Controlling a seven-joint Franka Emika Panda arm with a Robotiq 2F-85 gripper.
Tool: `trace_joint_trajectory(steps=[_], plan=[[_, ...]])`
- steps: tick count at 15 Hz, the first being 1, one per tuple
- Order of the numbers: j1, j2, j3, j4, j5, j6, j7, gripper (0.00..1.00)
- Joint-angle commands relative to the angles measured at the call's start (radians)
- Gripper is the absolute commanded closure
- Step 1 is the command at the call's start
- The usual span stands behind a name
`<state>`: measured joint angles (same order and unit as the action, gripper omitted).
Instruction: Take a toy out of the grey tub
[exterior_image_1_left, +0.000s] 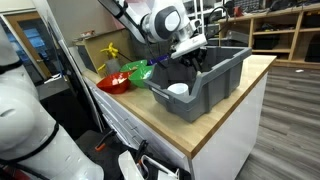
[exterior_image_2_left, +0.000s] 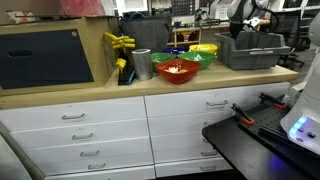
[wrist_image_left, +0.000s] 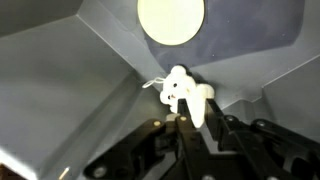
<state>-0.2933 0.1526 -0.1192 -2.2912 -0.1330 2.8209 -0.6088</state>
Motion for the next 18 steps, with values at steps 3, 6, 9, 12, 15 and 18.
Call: trace_joint_trajectory(steps=[3, 6, 9, 12, 15, 18], plan=[[0.003, 0.074, -0.028, 0.031, -0.022, 0.06, 0.003, 0.28], [0.008, 0.111, -0.036, 0.048, -0.044, 0.107, 0.032, 0.07], [0.011, 0.14, -0.044, 0.065, -0.061, 0.143, 0.056, 0.0], [0.016, 0.165, -0.061, 0.083, -0.09, 0.159, 0.113, 0.0], [0.003, 0.185, -0.048, 0.093, -0.077, 0.145, 0.144, 0.0], [-0.009, 0.205, -0.025, 0.09, -0.059, 0.143, 0.149, 0.35]])
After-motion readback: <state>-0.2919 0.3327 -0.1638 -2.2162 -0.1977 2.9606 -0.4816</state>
